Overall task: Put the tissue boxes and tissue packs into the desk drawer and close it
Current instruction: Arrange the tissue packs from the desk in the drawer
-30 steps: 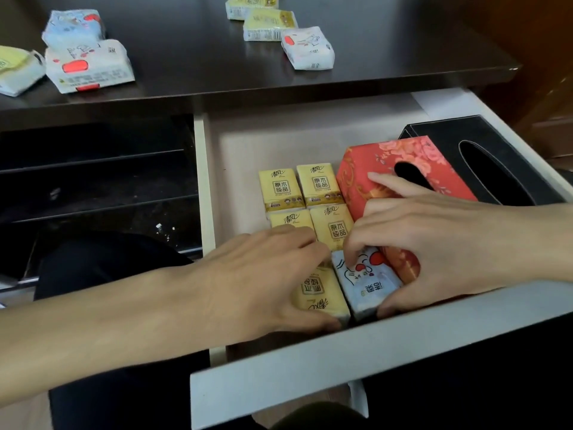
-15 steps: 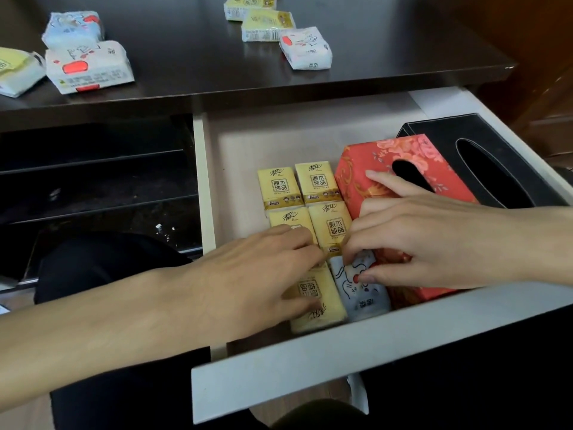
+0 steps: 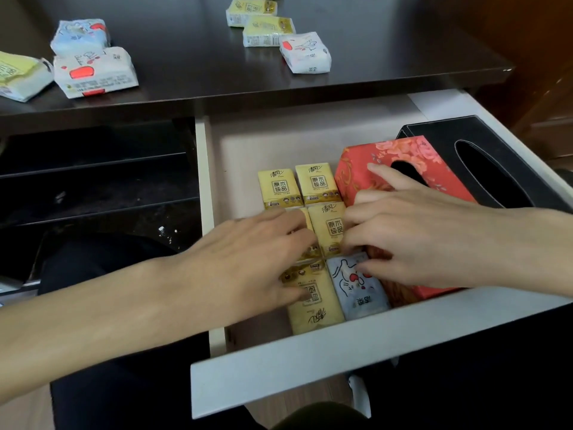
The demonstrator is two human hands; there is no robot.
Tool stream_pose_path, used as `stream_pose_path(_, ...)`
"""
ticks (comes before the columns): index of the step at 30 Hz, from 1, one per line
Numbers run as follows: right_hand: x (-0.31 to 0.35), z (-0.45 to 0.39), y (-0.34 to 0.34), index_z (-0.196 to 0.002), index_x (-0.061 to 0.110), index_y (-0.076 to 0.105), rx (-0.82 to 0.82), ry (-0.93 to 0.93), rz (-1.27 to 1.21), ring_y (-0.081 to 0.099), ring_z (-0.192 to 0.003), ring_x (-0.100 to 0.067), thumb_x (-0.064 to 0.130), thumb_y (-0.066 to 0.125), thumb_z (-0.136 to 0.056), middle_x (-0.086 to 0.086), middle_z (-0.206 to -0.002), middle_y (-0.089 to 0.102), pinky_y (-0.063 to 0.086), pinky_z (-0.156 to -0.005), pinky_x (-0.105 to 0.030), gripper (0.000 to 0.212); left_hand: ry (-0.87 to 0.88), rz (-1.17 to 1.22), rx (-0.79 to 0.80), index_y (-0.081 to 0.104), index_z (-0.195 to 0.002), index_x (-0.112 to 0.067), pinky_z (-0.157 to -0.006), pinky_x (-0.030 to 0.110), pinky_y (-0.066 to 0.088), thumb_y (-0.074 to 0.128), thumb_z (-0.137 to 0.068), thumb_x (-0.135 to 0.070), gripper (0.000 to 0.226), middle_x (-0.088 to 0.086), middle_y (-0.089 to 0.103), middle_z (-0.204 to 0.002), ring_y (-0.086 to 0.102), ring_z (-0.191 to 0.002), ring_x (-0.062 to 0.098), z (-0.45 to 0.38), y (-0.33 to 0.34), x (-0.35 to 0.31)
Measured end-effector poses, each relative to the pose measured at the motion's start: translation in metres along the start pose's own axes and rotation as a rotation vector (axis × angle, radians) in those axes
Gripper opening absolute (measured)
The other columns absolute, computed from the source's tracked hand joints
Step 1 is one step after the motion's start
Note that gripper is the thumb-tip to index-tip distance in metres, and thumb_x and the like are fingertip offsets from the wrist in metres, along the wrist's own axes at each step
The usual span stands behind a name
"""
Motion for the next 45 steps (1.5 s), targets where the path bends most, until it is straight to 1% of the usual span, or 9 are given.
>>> stream_pose_path(5, 0.006, -0.014, 0.003, -0.095, 0.032, 0.071, 0.087, -0.014, 0.100, 0.030, -0.088, -0.004, 0.053, 0.065, -0.092, 0.017, -0.079, 0.044, 0.006, -0.126, -0.056, 0.023, -0.023, -0.070, 0.043, 0.050, -0.124, -0.031, -0.064, 0.025, 0.038, 0.054, -0.083, -0.067, 0.055, -0.011, 0.043, -0.123, 0.043, -0.114, 0.009, -0.003, 0.003, 0.005)
stream_pose_path(12, -0.002, -0.015, -0.013, -0.101, 0.032, 0.068, -0.095, -0.018, 0.078, 0.054, -0.098, -0.009, 0.058, 0.056, -0.092, 0.018, -0.092, 0.058, 0.013, -0.125, -0.038, 0.030, -0.017, -0.020, 0.041, 0.052, -0.124, -0.034, -0.073, 0.029, 0.047, 0.049, -0.079, -0.072, 0.059, -0.014, 0.044, -0.123, 0.043, -0.113, 0.008, -0.003, -0.002, 0.015)
stream_pose_path(15, -0.018, -0.029, -0.027, -0.102, 0.030, 0.068, -0.174, -0.004, -0.013, 0.056, -0.096, -0.013, 0.053, 0.044, -0.095, 0.015, -0.093, 0.061, 0.032, -0.101, -0.027, 0.034, -0.086, 0.079, -0.026, 0.059, -0.122, -0.034, -0.083, 0.040, 0.052, 0.050, -0.077, -0.070, 0.058, -0.014, 0.052, -0.119, 0.049, -0.111, 0.009, -0.010, -0.024, 0.036)
stream_pose_path(17, -0.032, -0.045, -0.032, -0.111, 0.028, 0.066, -0.192, 0.052, -0.055, 0.056, -0.103, -0.015, 0.047, 0.044, -0.098, 0.011, -0.102, 0.064, 0.041, -0.087, -0.032, 0.032, -0.143, 0.105, -0.072, 0.062, -0.120, -0.031, -0.086, 0.042, 0.050, 0.054, -0.080, -0.064, 0.053, -0.011, 0.056, -0.115, 0.054, -0.109, 0.011, -0.026, -0.037, 0.055)
stream_pose_path(21, -0.055, -0.083, -0.026, -0.124, 0.019, 0.063, -0.085, 0.165, -0.049, 0.058, -0.123, -0.027, 0.029, 0.047, -0.101, -0.003, -0.127, 0.067, 0.049, -0.100, -0.047, 0.030, -0.270, -0.003, 0.028, 0.057, -0.124, -0.024, -0.088, 0.041, 0.048, 0.057, -0.086, -0.057, 0.050, -0.001, 0.058, -0.120, 0.056, -0.110, 0.023, -0.060, -0.036, 0.086)
stream_pose_path(24, -0.060, -0.100, -0.021, -0.130, 0.024, 0.063, -0.021, 0.230, -0.131, 0.058, -0.129, -0.033, 0.020, 0.046, -0.096, -0.010, -0.139, 0.064, 0.049, -0.103, -0.047, 0.039, -0.304, -0.056, 0.069, 0.053, -0.102, -0.023, -0.071, 0.035, 0.042, 0.056, -0.087, -0.054, 0.034, 0.001, 0.061, -0.109, 0.055, -0.093, 0.025, -0.074, -0.023, 0.094)
stream_pose_path(39, -0.061, -0.101, -0.023, -0.140, 0.036, 0.058, -0.073, 0.205, -0.254, 0.056, -0.133, -0.026, 0.020, 0.044, -0.099, 0.003, -0.146, 0.062, 0.049, -0.103, -0.048, 0.047, -0.234, 0.063, 0.002, 0.059, -0.102, -0.027, -0.070, 0.037, 0.050, 0.058, -0.088, -0.047, 0.024, -0.007, 0.058, -0.096, 0.058, -0.088, 0.019, -0.068, -0.013, 0.090)
stream_pose_path(41, -0.063, -0.098, -0.039, -0.135, 0.036, 0.063, -0.193, 0.196, -0.285, 0.060, -0.128, -0.022, 0.023, 0.047, -0.100, 0.010, -0.138, 0.067, 0.049, -0.100, -0.043, 0.041, -0.239, 0.059, -0.037, 0.060, -0.108, -0.028, -0.076, 0.038, 0.051, 0.055, -0.088, -0.049, 0.030, -0.009, 0.060, -0.102, 0.059, -0.093, 0.018, -0.067, -0.028, 0.093)
stream_pose_path(45, -0.079, -0.094, -0.093, -0.104, 0.038, 0.078, -0.478, 0.217, -0.414, 0.065, -0.082, 0.004, 0.024, 0.055, -0.094, 0.037, -0.076, 0.067, 0.047, -0.077, -0.032, 0.029, -0.289, 0.110, -0.213, 0.068, -0.099, -0.034, -0.077, 0.036, 0.053, 0.053, -0.084, -0.050, 0.026, -0.021, 0.066, -0.088, 0.064, -0.087, 0.009, -0.058, -0.080, 0.112)
Point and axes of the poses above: each hand's wrist, its own z-axis away from the middle knuckle, its own y-axis out of the palm, x = y × z, the point moved 3 cm from there along -z, towards the middle knuckle
